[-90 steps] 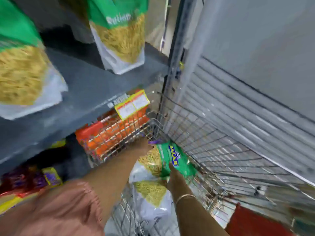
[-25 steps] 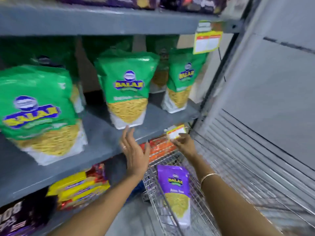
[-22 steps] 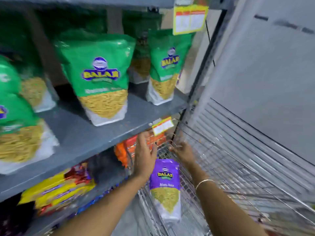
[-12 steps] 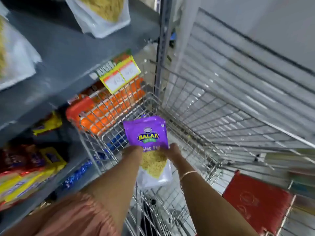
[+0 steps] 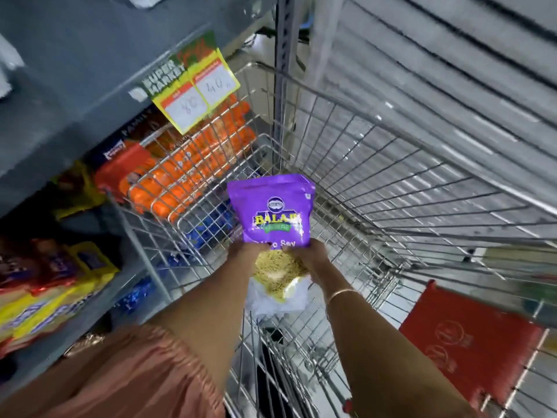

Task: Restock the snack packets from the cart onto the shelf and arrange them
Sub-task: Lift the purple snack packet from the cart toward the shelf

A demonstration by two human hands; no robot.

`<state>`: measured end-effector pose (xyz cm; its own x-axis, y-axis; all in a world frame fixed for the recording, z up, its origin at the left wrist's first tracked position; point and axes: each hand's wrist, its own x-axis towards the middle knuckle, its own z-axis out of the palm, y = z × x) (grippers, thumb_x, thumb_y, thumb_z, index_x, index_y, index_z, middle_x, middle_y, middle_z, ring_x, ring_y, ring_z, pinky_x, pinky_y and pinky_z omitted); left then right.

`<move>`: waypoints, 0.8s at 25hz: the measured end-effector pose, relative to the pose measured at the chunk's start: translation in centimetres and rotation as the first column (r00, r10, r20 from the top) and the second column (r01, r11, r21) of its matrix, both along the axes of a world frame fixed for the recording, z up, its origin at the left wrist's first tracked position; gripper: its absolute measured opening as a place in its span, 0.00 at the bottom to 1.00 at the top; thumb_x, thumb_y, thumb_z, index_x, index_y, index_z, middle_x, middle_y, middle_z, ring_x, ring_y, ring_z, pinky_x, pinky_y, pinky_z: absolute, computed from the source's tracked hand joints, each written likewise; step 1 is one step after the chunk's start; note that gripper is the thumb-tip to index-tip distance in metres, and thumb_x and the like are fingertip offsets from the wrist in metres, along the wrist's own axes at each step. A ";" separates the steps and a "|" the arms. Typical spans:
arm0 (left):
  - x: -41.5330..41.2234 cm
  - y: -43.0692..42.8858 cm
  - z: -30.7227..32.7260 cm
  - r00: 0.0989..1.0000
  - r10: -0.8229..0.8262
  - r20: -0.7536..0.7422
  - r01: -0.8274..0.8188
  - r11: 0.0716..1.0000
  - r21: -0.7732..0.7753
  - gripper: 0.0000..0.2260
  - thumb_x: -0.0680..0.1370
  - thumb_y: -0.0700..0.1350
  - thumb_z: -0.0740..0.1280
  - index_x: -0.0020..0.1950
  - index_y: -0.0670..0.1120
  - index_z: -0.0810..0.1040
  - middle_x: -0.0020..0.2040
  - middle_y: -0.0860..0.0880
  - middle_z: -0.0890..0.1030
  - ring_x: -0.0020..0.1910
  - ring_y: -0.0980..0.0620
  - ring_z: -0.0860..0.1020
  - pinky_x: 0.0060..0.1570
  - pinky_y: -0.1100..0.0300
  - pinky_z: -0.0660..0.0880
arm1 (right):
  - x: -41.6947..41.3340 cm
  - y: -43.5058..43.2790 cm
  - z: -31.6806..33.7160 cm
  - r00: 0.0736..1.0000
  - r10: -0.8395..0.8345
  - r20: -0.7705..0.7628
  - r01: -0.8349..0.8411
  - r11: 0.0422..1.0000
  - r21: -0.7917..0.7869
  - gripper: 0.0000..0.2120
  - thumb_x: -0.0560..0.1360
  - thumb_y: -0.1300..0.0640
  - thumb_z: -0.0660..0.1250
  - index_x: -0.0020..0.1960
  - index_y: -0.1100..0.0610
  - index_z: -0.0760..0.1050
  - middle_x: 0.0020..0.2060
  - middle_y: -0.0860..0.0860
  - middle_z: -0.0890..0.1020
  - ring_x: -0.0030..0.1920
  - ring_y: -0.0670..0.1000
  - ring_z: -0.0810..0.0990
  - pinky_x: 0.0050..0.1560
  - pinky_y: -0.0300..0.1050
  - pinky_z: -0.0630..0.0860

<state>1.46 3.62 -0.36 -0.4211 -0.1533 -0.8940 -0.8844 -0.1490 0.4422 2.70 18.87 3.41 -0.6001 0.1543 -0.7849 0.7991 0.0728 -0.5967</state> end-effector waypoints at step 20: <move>9.4 -17.4 42.5 0.547 0.051 -0.835 -0.390 0.898 -0.201 0.19 0.58 0.45 0.76 0.46 0.40 0.81 0.45 0.38 0.84 0.41 0.48 0.79 0.45 0.50 0.77 | 2.8 -16.8 39.7 0.466 0.277 -0.840 -0.384 0.919 0.091 0.19 0.62 0.68 0.75 0.52 0.63 0.77 0.42 0.57 0.83 0.35 0.45 0.80 0.40 0.43 0.79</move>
